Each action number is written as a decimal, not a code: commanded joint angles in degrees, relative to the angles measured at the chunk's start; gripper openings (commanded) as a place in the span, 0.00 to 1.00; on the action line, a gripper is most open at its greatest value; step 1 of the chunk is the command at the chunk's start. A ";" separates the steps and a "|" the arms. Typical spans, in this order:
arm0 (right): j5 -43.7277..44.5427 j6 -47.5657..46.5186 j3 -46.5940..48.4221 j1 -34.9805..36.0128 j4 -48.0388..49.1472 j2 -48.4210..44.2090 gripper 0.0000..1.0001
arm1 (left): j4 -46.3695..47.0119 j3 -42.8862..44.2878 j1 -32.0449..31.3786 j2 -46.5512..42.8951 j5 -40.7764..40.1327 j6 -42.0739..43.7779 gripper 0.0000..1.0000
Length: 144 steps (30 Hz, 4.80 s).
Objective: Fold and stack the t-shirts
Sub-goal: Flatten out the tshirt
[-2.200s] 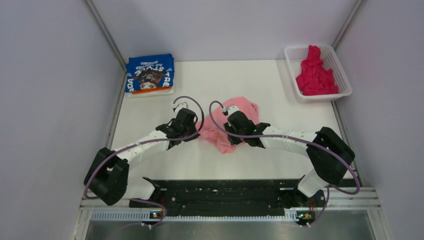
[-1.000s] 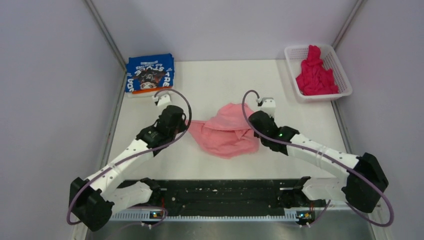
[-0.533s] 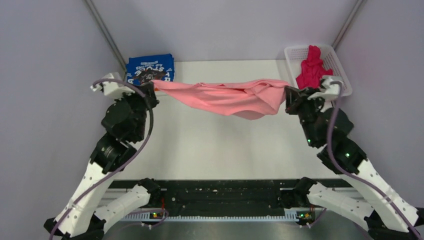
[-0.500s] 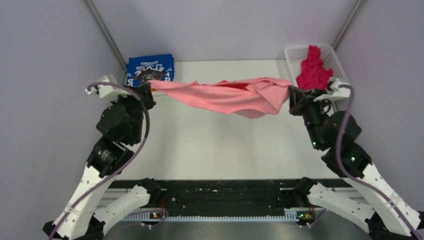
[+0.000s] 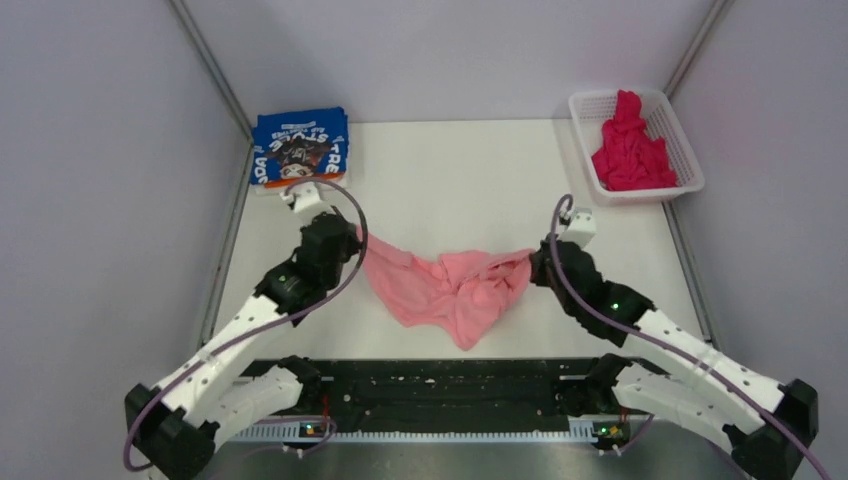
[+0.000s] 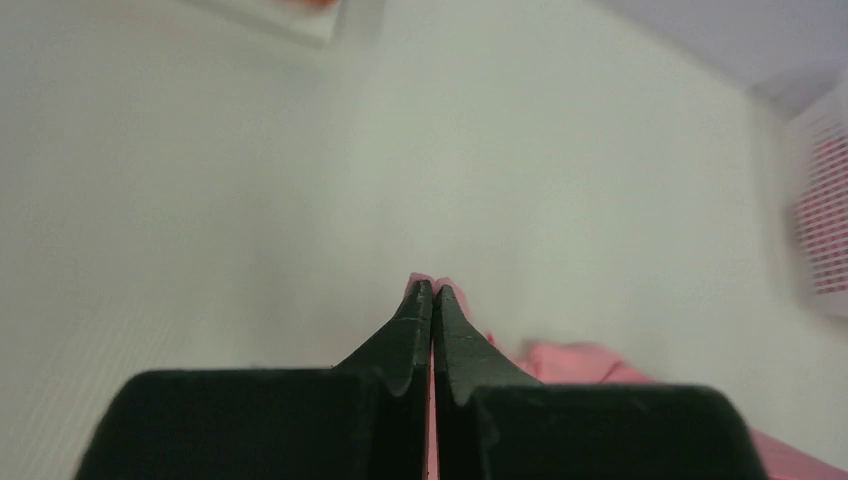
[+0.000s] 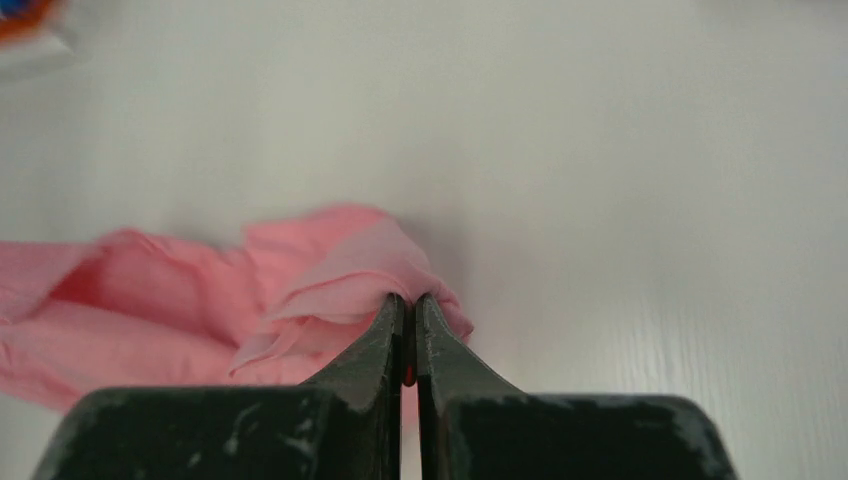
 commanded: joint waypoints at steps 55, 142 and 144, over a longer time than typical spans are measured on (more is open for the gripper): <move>-6.87 -15.06 23.69 -4.18 7.39 44.97 0.00 | -6.28 -4.57 2.06 -0.50 -9.73 -6.35 0.00; -22.54 -15.63 32.41 -13.79 4.94 69.78 0.42 | 2.79 2.32 14.32 48.70 30.78 -3.17 0.99; -21.36 -15.44 32.49 -13.80 4.77 70.30 0.31 | 2.86 2.50 15.22 48.95 30.51 -3.23 0.99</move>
